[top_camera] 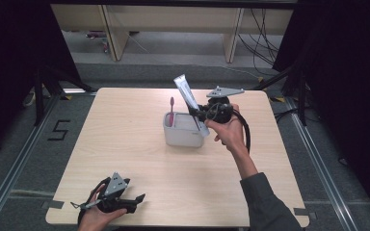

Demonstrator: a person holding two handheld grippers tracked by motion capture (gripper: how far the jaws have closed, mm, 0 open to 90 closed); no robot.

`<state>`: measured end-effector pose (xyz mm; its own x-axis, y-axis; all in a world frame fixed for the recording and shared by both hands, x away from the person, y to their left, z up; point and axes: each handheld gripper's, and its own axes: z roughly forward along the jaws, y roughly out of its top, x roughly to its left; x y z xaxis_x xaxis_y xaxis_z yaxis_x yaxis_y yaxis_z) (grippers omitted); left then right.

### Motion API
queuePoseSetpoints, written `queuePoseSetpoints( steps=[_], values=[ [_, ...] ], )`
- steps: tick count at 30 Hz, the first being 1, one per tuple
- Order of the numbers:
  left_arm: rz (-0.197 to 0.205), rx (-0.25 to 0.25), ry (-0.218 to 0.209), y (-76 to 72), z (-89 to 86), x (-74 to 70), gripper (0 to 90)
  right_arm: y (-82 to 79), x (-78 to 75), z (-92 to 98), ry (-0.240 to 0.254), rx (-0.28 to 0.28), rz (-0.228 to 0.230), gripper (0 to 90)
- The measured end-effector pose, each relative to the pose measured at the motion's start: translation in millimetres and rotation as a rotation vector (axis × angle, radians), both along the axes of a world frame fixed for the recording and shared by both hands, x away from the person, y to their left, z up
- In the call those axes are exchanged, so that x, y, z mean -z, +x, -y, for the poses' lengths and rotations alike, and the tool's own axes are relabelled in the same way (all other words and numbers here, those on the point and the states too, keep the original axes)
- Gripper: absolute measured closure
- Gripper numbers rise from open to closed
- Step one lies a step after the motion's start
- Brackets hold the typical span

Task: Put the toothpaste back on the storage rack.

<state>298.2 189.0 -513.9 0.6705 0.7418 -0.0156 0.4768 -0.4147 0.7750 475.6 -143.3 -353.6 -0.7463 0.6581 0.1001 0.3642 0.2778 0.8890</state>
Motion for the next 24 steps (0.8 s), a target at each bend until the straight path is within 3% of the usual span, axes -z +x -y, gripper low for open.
queuePoseSetpoints(
  steps=[1,5,6,10,12,16,20,22,24],
  values=[
    [0.001,0.0,-0.016,-0.2,0.9,1.1,20.8,1.7,0.2,-1.5,0.015,0.003,-0.007,76.2],
    [-0.003,0.002,-0.017,-0.8,0.7,-0.1,20.8,5.7,-1.1,-3.9,0.021,0.022,-0.007,76.1],
    [-0.001,0.001,0.001,-0.1,-0.1,0.1,20.8,9.3,-1.5,-4.8,0.028,0.026,0.006,76.2],
    [0.001,0.001,-0.015,0.2,0.9,0.9,20.8,18.4,0.3,-6.5,0.031,0.038,0.031,76.1],
    [-0.004,0.005,-0.003,-1.1,0.5,-0.7,20.8,22.3,1.6,-6.8,0.023,0.051,0.022,76.2],
    [-0.001,-0.006,-0.027,-0.9,1.7,0.6,20.8,28.8,6.0,-10.5,0.055,0.066,0.018,76.1],
    [0.002,-0.002,-0.022,-0.7,1.2,-0.3,20.8,34.5,10.4,-15.5,0.068,0.076,0.007,76.2],
    [-0.002,-0.002,-0.022,-0.8,1.3,-0.1,20.8,36.8,11.5,-15.8,0.051,0.076,0.03,76.1],
    [-0.001,-0.001,-0.022,-0.7,1.1,-0.2,20.7,38.5,14.8,-21.0,0.087,0.092,0.002,76.2]
  ],
)
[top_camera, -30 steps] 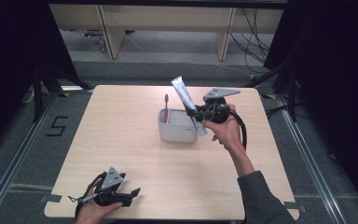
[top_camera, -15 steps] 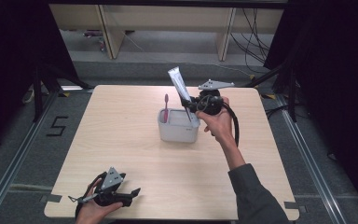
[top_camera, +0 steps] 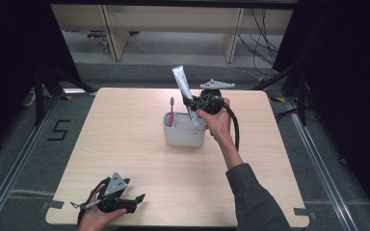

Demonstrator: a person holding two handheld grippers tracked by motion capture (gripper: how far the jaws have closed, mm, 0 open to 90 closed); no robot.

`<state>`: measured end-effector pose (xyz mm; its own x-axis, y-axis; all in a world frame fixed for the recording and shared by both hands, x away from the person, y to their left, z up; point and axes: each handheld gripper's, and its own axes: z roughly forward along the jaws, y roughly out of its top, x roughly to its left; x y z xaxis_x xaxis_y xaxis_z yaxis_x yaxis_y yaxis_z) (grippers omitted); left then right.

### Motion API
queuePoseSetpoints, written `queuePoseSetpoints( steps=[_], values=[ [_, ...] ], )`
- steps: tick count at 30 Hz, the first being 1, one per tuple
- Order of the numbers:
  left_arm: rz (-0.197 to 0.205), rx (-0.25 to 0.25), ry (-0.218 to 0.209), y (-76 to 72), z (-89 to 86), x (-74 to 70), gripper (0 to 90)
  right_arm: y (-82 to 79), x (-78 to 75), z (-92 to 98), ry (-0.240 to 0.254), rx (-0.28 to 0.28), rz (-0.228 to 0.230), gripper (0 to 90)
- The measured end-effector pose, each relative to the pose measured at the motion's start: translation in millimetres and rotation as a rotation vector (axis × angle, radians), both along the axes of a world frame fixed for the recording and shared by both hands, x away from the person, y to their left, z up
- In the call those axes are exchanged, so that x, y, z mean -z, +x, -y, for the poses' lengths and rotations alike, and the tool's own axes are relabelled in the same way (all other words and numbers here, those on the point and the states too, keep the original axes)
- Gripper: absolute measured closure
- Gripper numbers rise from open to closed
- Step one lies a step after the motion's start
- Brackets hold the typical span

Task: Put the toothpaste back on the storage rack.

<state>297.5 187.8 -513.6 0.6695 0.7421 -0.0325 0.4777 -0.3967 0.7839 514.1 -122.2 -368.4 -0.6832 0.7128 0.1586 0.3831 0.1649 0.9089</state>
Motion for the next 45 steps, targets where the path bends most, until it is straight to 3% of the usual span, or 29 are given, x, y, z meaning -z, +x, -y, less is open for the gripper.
queuePoseSetpoints(
  steps=[4,9,15,16,25,27,30,32,33,37,38,43,45],
  values=[
    [-0.001,0.003,0.007,-0.5,-0.1,-0.4,20.7,5.0,4.0,-2.9,-0.002,-0.003,0.019,76.1],
    [0.002,-0.004,-0.01,-1.0,1.6,0.4,20.8,7.2,9.0,-6.4,0.021,0.012,0.008,76.1],
    [0.002,0.006,0.001,-0.8,1.1,0.2,20.8,10.9,14.9,-9.0,0.003,0.03,0.048,76.0],
    [0.008,0.004,-0.015,-0.4,1.9,0.8,20.8,11.0,16.3,-11.1,0.008,0.03,0.052,76.0],
    [0.001,0.01,-0.014,-1.0,3.1,0.8,20.8,12.5,28.9,-13.0,0.031,0.046,0.019,75.8],
    [-0.001,0.015,0.004,-0.7,2.5,0.5,20.8,11.9,30.0,-13.9,0.036,0.05,0.018,75.8],
    [0.0,0.014,0.007,-0.9,2.9,0.7,20.8,10.7,34.3,-16.0,0.017,0.053,-0.022,75.7],
    [0.001,0.002,-0.012,-1.2,4.2,1.4,20.8,10.6,35.1,-15.9,0.015,0.046,-0.017,75.7],
    [-0.001,0.014,0.007,-1.2,2.9,1.1,20.8,9.8,37.8,-15.4,0.017,0.044,-0.014,75.6],
    [-0.001,0.003,-0.011,-1.2,4.2,1.7,20.8,6.6,40.0,-15.4,0.009,0.063,-0.035,75.5],
    [-0.003,0.019,0.011,-1.1,2.9,1.3,20.8,6.6,43.1,-14.0,0.011,0.06,-0.021,75.4],
    [-0.002,0.011,0.001,-1.2,3.8,1.6,20.8,4.5,47.9,-13.7,0.017,0.066,-0.029,75.2],
    [-0.001,0.019,0.012,-1.3,2.9,1.2,20.8,3.5,49.8,-13.3,-0.003,0.069,-0.029,74.9]
  ],
)
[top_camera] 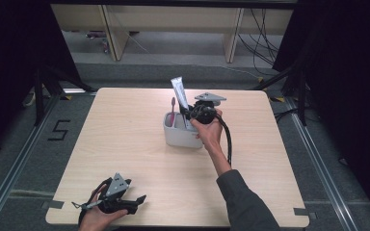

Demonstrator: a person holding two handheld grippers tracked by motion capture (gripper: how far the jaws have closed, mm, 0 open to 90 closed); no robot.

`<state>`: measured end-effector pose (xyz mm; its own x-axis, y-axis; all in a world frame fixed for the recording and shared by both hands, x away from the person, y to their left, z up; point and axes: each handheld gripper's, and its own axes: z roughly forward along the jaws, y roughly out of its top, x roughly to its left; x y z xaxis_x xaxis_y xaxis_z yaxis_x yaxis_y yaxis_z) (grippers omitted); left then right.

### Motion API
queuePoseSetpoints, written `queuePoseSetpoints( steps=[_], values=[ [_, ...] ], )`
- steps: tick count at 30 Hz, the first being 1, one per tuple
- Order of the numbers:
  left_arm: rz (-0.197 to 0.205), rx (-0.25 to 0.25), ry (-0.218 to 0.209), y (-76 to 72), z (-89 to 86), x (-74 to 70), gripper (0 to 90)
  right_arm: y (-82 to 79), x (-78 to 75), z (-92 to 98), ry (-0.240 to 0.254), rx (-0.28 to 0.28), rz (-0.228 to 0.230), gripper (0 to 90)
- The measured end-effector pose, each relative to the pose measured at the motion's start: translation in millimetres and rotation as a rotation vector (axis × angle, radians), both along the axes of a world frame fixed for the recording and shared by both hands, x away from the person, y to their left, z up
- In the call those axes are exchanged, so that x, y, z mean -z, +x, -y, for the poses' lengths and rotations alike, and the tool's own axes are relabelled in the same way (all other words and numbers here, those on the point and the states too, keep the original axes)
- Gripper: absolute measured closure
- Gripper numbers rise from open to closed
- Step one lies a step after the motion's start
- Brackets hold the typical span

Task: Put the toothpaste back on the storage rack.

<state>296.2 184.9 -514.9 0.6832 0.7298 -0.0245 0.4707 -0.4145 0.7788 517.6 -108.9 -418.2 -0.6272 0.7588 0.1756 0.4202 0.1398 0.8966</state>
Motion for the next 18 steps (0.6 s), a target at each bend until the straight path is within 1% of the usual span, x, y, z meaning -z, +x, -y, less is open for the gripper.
queuePoseSetpoints(
  steps=[1,4,5,6,7,8,9,10,11,12,13,14,15,16,17,18],
  values=[
    [0.0,-0.004,-0.004,0.3,0.3,-0.1,20.8,-1.9,1.4,-1.0,0.021,0.008,-0.028,73.8],
    [-0.004,-0.004,-0.01,-0.2,1.0,0.5,20.8,-1.5,3.0,-1.1,0.015,-0.001,-0.03,71.6],
    [0.0,0.001,0.0,-0.1,0.3,-0.2,20.8,-2.1,3.0,-1.6,-0.031,0.0,-0.02,70.3],
    [0.0,-0.005,-0.011,0.0,1.1,0.3,20.8,-3.7,3.3,-3.2,-0.031,0.001,-0.028,73.8],
    [-0.007,0.001,-0.004,0.0,0.7,0.2,20.8,-5.1,2.4,-2.1,-0.028,0.001,-0.002,82.8],
    [-0.008,0.004,-0.004,-0.3,0.9,0.7,20.8,-6.5,0.1,-0.9,0.016,-0.008,0.002,81.3],
    [-0.008,0.004,-0.004,-0.3,0.9,0.7,20.8,-6.5,0.1,-0.9,0.016,-0.008,0.002,81.3],
    [-0.009,0.002,-0.003,-0.6,1.2,0.7,20.8,-8.6,-8.1,-0.2,-0.012,-0.017,-0.011,79.3],
    [-0.01,0.006,-0.001,-0.3,1.1,0.3,20.8,-11.6,-12.3,-0.1,-0.014,-0.012,-0.013,79.0],
    [-0.01,0.006,-0.001,-0.3,1.1,0.3,20.8,-11.6,-12.3,-0.1,-0.014,-0.012,-0.013,79.0],
    [-0.01,0.007,0.0,-0.8,1.1,0.3,20.8,-17.5,-18.0,1.5,-0.026,-0.038,-0.008,77.1],
    [-0.01,0.007,0.0,-0.8,1.1,0.3,20.8,-17.5,-18.0,1.5,-0.026,-0.038,-0.008,77.1],
    [-0.009,0.005,-0.003,-0.6,1.0,0.4,20.8,-23.7,-20.1,2.6,-0.06,-0.051,0.009,75.4],
    [-0.008,0.0,-0.002,-0.6,1.2,0.6,20.8,-27.4,-21.6,3.6,-0.066,-0.046,-0.003,74.9],
    [-0.008,0.0,-0.002,-0.6,1.2,0.6,20.8,-28.7,-21.7,5.5,-0.066,-0.053,0.002,74.8],
    [-0.012,0.003,0.01,-1.1,1.1,0.3,20.8,-28.7,-21.1,7.7,-0.067,-0.061,0.02,74.3]
  ],
)
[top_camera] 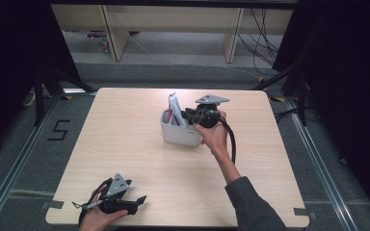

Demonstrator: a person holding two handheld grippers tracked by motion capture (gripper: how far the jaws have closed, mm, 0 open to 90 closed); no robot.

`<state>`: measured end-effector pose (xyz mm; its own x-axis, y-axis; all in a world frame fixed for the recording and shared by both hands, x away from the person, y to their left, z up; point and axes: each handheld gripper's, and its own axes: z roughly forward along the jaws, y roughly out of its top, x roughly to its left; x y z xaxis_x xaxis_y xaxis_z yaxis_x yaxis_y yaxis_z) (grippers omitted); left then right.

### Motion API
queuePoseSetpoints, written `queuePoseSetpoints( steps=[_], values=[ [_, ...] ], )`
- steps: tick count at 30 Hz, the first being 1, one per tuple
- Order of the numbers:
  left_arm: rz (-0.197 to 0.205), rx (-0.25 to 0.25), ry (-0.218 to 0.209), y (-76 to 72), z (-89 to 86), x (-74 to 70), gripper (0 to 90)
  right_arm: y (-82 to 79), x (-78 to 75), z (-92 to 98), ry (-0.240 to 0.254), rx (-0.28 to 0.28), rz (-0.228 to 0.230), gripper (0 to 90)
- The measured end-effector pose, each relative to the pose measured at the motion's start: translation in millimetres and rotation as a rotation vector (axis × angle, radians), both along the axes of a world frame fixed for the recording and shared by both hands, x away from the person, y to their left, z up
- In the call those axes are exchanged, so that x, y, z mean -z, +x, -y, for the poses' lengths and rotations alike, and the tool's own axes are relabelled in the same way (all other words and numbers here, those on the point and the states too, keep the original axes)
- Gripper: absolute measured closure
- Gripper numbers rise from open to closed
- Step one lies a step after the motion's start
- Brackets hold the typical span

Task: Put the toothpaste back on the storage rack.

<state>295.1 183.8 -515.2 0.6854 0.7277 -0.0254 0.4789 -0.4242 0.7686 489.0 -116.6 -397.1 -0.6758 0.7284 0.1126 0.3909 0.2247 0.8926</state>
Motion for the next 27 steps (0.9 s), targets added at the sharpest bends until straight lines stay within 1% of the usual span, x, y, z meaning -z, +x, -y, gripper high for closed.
queuePoseSetpoints(
  steps=[1,2,4,5,6,7,8,9,10,11,12,13,14,15,16,17,18,19,20,21,22,23,24,25,26,27],
  values=[
    [0.002,-0.003,0.0,0.1,0.0,0.0,20.8,-1.2,-0.1,2.0,0.003,0.014,-0.007,73.7],
    [0.007,-0.005,-0.011,0.4,0.3,0.5,20.8,-2.4,-0.6,3.7,0.006,0.02,-0.024,73.3],
    [0.005,-0.003,-0.01,0.6,0.1,0.4,20.8,-1.6,-0.2,6.5,0.006,0.015,-0.019,73.1],
    [0.004,-0.003,-0.011,0.7,-0.1,0.8,20.8,-1.6,0.7,9.9,0.026,0.022,-0.029,72.7],
    [0.007,-0.001,-0.017,1.1,-0.1,1.3,20.8,-1.5,0.7,11.8,0.024,0.019,-0.031,72.3],
    [0.008,-0.004,-0.023,1.3,0.3,1.4,20.8,-2.2,0.7,12.4,0.03,0.024,-0.043,71.9],
    [0.008,-0.002,-0.016,1.4,0.0,1.2,20.8,-1.6,1.1,14.0,0.024,0.016,-0.029,71.4],
    [0.005,-0.002,-0.01,0.9,-0.2,0.6,20.8,-2.1,1.2,14.8,0.021,0.013,-0.04,71.2],
    [0.005,-0.003,-0.011,0.7,-0.1,0.6,20.8,-3.0,1.9,15.1,0.027,0.02,-0.038,71.0],
    [0.004,-0.003,-0.009,0.7,-0.2,0.3,20.8,-3.0,2.1,16.3,0.02,0.008,-0.043,70.4],
    [0.004,-0.003,-0.009,0.7,-0.2,0.3,20.8,-3.0,2.1,16.3,0.02,0.008,-0.043,70.4],
    [0.008,-0.004,-0.022,1.2,0.3,1.4,20.8,-5.0,2.7,17.1,0.027,0.018,-0.052,70.2],
    [0.008,-0.004,-0.022,1.2,0.3,1.4,20.8,-5.0,2.7,17.1,0.027,0.018,-0.052,70.2],
    [0.008,-0.005,-0.021,1.1,0.3,1.5,20.8,-4.7,2.6,19.0,0.012,0.017,-0.037,69.7],
    [0.0,-0.006,-0.003,0.3,-0.4,0.0,20.8,-5.7,3.2,18.6,0.029,0.018,-0.057,68.8],
    [0.008,-0.008,-0.019,1.0,0.0,0.8,20.8,-5.0,4.0,20.8,0.018,0.011,-0.052,67.6],
    [0.013,-0.007,-0.006,2.1,-0.7,1.3,20.8,-5.8,3.7,21.7,0.016,0.027,-0.045,67.3],
    [0.008,-0.004,-0.02,1.3,0.0,1.5,20.8,-5.9,3.8,22.8,0.013,0.031,-0.048,66.8],
    [0.006,-0.005,-0.016,1.1,0.0,1.3,20.8,-6.4,4.0,22.7,0.023,0.031,-0.057,66.5],
    [0.006,-0.005,-0.016,1.1,0.0,1.3,20.8,-6.4,4.0,22.7,0.023,0.031,-0.057,66.5],
    [0.012,0.001,-0.001,2.0,-1.2,1.0,20.8,-5.1,4.5,24.2,0.018,0.017,-0.043,66.1],
    [0.012,-0.006,-0.007,2.2,-0.9,1.2,20.8,-6.5,3.5,25.4,0.02,0.025,-0.056,65.6],
    [0.012,-0.006,-0.025,1.7,-0.1,2.0,20.8,-6.8,4.0,26.0,0.025,0.028,-0.051,65.4],
    [0.008,0.001,0.002,1.7,-1.5,0.9,20.8,-7.2,3.8,26.6,0.028,0.027,-0.059,65.0],
    [0.013,-0.005,0.0,2.1,-1.2,1.1,20.8,-7.8,3.6,27.2,0.022,0.03,-0.051,64.4],
    [0.01,-0.008,0.0,1.6,-1.4,0.3,20.8,-7.4,3.6,29.1,0.007,0.024,-0.032,64.2]
  ],
)
